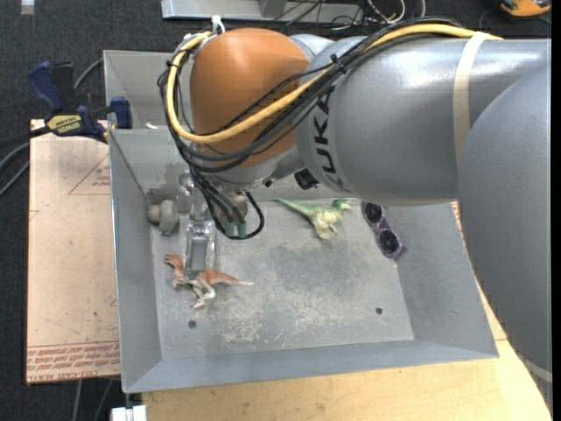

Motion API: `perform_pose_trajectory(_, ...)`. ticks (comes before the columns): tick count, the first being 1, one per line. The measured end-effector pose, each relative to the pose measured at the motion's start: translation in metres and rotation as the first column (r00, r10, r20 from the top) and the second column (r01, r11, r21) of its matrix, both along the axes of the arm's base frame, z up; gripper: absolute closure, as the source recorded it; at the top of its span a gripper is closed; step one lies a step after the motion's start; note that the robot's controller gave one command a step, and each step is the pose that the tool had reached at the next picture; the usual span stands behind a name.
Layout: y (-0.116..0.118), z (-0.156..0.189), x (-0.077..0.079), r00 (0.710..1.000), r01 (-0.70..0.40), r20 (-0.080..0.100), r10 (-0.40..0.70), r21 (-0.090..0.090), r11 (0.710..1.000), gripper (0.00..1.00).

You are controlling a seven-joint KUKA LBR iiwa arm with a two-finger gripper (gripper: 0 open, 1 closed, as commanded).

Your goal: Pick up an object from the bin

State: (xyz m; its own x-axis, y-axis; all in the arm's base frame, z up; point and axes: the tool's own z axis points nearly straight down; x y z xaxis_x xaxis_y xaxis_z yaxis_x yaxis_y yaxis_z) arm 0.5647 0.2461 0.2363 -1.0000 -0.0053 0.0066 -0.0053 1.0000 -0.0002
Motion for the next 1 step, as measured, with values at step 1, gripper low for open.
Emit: perform_pose_trajectory(1, -0.0018, 0.0050, 0.0021, 1.000, 0.005, 0.008, -0.005, 0.002, 1.000, 0.00)
